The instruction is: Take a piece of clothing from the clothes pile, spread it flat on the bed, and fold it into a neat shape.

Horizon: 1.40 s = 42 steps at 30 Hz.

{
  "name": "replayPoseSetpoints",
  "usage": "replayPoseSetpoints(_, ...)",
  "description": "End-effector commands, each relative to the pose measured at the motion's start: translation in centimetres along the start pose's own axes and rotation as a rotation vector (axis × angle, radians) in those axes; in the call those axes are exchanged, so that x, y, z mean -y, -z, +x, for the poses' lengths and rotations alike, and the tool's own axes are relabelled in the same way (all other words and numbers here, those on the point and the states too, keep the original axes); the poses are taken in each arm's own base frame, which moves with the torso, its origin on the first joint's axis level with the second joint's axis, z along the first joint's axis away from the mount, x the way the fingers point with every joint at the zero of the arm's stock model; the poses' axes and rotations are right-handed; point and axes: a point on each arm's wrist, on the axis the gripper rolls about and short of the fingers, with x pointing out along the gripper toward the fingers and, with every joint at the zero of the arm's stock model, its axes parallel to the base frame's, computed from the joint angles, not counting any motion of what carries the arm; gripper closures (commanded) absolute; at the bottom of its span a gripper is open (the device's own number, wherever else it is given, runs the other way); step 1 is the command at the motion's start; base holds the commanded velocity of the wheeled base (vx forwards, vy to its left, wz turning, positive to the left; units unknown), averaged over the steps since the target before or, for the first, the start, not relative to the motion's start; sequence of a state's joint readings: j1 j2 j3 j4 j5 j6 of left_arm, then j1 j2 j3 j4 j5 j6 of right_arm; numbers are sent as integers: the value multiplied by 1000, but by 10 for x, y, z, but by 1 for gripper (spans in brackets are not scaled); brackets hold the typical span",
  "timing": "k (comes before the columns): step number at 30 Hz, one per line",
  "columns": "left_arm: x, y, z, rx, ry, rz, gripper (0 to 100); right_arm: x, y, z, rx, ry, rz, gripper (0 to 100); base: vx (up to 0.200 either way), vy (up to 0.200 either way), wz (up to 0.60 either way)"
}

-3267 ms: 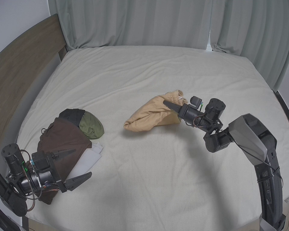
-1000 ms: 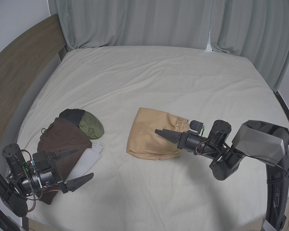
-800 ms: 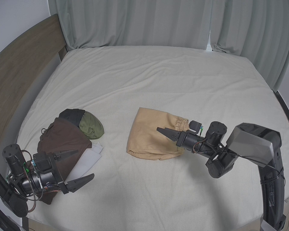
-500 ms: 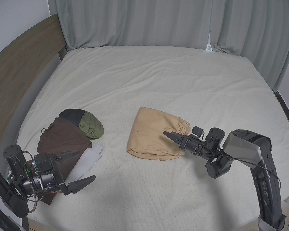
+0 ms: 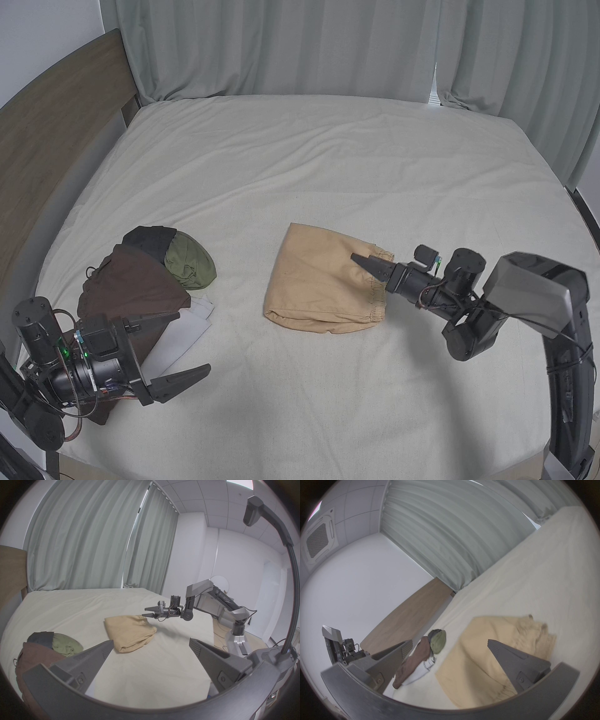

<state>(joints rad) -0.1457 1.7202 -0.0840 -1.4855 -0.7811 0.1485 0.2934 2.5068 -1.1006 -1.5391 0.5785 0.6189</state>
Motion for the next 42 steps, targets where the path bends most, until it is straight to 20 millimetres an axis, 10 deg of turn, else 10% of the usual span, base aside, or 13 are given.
replayPoseSetpoints(1, 22, -14, 21, 69, 149, -20, 0, -90, -73, -41, 74, -53, -130, 0, 0, 0, 0)
replayPoseSetpoints(10, 60, -9, 22, 31, 319, -57, 0, -144, -95, -143, 34, 108, -415, 0, 0, 0, 0)
replayPoseSetpoints(21, 56, -36, -34, 140, 239, 33, 0, -194, -94, -240, 55, 343, -656, 0, 0, 0, 0)
replayPoseSetpoints(42, 114, -39, -118, 200, 95, 178, 0, -282, 18, -363, 167, 405, -766, 0, 0, 0, 0)
